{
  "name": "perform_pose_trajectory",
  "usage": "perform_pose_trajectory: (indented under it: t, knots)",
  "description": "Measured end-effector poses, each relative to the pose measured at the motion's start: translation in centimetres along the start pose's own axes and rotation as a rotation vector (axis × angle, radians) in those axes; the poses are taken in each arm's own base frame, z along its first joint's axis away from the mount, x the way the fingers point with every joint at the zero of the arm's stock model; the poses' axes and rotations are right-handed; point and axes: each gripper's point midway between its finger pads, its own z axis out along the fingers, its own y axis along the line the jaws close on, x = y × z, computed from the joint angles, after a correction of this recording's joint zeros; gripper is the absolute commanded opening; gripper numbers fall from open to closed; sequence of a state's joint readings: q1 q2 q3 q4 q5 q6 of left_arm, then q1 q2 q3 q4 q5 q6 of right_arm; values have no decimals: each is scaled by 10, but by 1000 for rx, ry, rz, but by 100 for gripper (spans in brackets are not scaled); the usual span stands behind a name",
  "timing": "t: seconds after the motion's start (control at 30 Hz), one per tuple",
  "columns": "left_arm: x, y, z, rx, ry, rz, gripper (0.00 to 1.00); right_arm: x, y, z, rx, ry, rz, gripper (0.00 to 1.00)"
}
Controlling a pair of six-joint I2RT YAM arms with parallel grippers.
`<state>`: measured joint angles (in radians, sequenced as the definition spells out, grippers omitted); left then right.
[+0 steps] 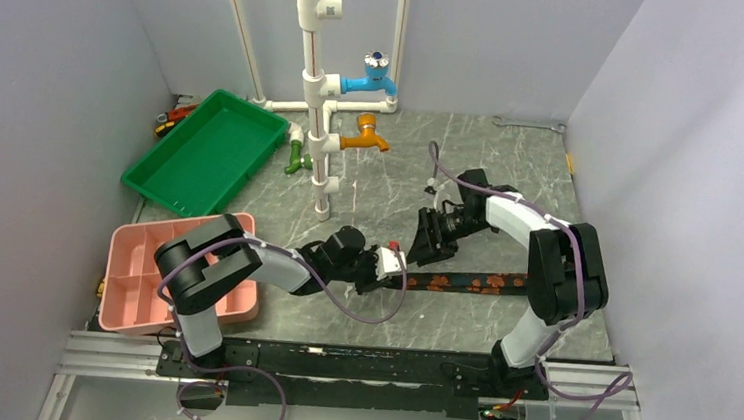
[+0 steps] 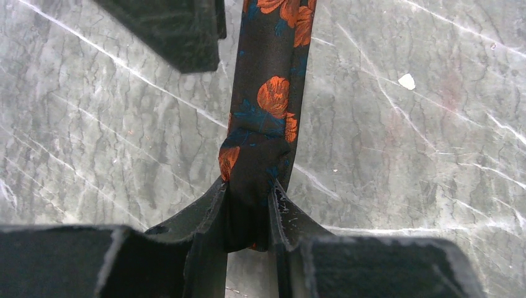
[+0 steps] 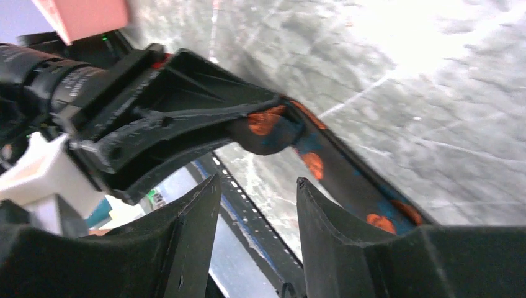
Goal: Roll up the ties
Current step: Roll the tie at the center of the board.
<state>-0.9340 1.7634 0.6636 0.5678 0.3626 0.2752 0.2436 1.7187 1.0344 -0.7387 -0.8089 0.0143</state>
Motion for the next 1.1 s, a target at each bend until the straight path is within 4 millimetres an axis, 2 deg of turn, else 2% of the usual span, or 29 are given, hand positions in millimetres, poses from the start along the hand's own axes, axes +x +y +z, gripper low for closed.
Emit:
perform_pose_trajectory:
  t: [0.13, 0.3, 0.4, 0.53, 0.6, 0.63, 0.67, 0.8, 0.93, 1.0, 1.1]
  knots:
    - [-1, 0, 1, -12, 22, 26, 15, 2, 21, 6, -72, 9, 2, 51]
    - [-2, 0, 2, -17, 38, 44, 16, 10, 20, 29, -91, 66, 50, 49]
    - [-2, 0, 3, -18, 43, 50, 16, 12, 14, 38, -82, 85, 68, 44]
    - [-3, 0, 3, -19, 48, 57, 18, 11, 6, 44, -50, 87, 69, 30]
    - [-2, 0, 3, -18, 51, 57, 20, 11, 4, 46, -46, 88, 72, 12]
    - [-3, 0, 4, -18, 53, 57, 22, 11, 4, 46, -48, 90, 73, 3]
    - [-2, 0, 4, -17, 56, 55, 26, 12, 5, 47, -56, 94, 74, 0]
    - [-3, 0, 4, -12, 60, 54, 47, 14, 5, 47, -60, 101, 59, 0]
    - [-3, -1, 3, -8, 42, 47, 61, 21, -8, 51, -10, 130, 54, 0]
    - [-1, -3, 0, 5, 19, 26, 66, 24, -11, 51, -5, 143, 67, 0]
    - [5, -7, -9, 28, -23, -13, 67, 25, -13, 51, 9, 146, 72, 0]
